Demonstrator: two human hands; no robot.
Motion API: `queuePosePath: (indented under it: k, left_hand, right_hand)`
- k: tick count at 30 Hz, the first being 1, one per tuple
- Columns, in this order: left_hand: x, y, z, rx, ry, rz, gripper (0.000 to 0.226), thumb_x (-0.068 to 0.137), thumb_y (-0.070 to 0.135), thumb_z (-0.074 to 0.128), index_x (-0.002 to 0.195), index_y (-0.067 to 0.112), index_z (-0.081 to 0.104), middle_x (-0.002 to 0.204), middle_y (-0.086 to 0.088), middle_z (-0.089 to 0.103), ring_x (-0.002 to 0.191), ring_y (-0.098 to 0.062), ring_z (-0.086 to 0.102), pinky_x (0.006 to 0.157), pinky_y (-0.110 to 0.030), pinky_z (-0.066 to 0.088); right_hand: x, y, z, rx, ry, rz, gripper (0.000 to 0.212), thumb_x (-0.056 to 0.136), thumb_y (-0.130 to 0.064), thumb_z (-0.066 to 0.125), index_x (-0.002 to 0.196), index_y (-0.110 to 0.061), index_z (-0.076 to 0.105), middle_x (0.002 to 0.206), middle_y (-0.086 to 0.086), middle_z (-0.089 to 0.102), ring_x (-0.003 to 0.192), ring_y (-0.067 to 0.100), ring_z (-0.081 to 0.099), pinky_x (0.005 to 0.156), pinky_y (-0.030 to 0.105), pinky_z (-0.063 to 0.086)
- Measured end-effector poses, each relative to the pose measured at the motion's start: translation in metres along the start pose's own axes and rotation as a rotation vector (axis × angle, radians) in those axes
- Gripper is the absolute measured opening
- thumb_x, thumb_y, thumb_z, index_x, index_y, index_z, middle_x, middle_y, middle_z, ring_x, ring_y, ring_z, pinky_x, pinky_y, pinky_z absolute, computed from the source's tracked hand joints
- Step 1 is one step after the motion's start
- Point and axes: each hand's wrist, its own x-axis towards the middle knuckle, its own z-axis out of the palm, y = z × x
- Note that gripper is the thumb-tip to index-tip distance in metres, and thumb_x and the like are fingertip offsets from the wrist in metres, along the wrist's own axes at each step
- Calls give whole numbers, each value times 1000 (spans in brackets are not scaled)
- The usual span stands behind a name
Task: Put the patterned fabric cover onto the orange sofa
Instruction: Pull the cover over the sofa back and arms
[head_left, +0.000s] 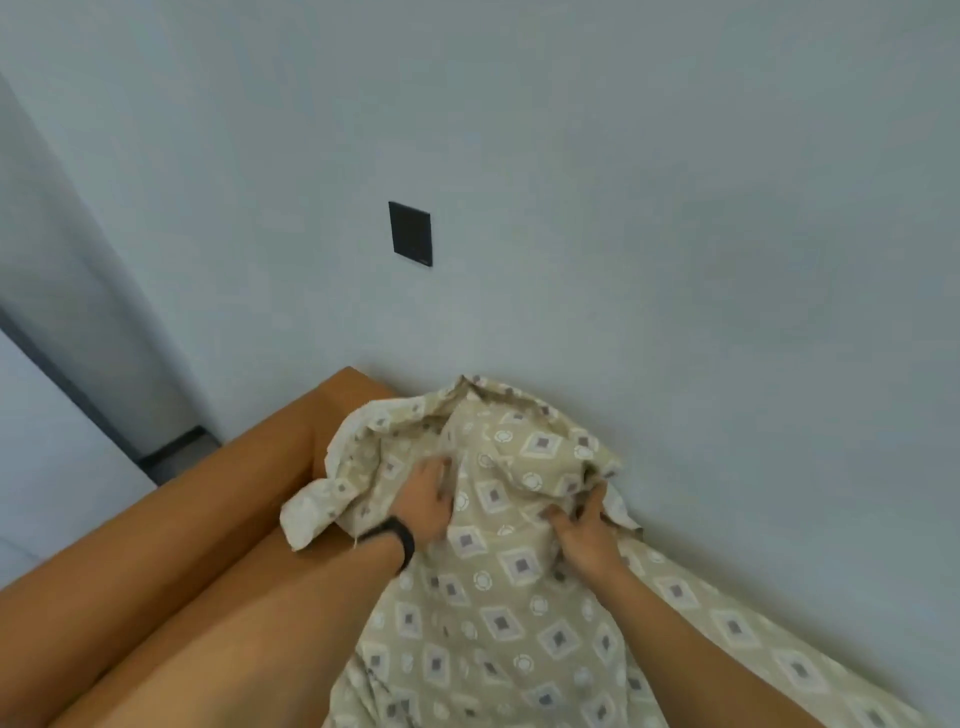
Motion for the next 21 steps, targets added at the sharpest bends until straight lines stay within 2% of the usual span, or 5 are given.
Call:
queuePosePath:
  k: [3, 7, 14, 17, 21]
  left_hand:
    - [-48, -43, 42, 0, -221, -79, 47, 93, 41, 48, 139, 45, 39, 146, 7, 46, 134, -22, 49, 111, -38, 43]
    - [-78, -56, 47, 170, -469, -169, 60, 102, 26, 48, 158, 29, 24, 158, -1, 30, 145, -25, 36, 112, -31, 35]
    - [-35, -60, -13, 297, -404, -213, 62, 100, 24, 55, 156, 28, 29, 158, -1, 36, 143, -24, 39, 112, -35, 40]
    - [-4, -77, -38, 336, -369, -138, 62, 96, 32, 59, 153, 29, 34, 155, -2, 43, 136, -22, 46, 111, -35, 41]
    - [35, -118, -56, 438, -446, -134, 86, 93, 32, 63, 160, 24, 11, 160, -10, 21, 142, -36, 36, 110, -45, 41]
  right_hand:
    - [5, 20, 16, -1, -42, 81, 85, 105, -47, 41, 158, -16, -18, 160, 7, 36, 137, 33, 47, 106, 38, 44]
    - [9, 30, 24, 39, -73, 176, 82, 104, -48, 41, 161, -15, -9, 156, 14, 40, 139, 35, 44, 112, 40, 36]
    - [5, 32, 38, 187, -140, 168, 101, 75, -77, 55, 158, -34, 18, 145, 6, 52, 123, 32, 59, 91, 42, 56]
    - [3, 23, 68, 281, -144, 177, 58, 93, -53, 62, 142, -26, 45, 131, 3, 60, 108, 22, 65, 78, 35, 61]
    - [16, 10, 119, 124, 45, 137, 47, 91, -22, 61, 138, -26, 55, 120, 2, 65, 94, 16, 67, 80, 32, 59]
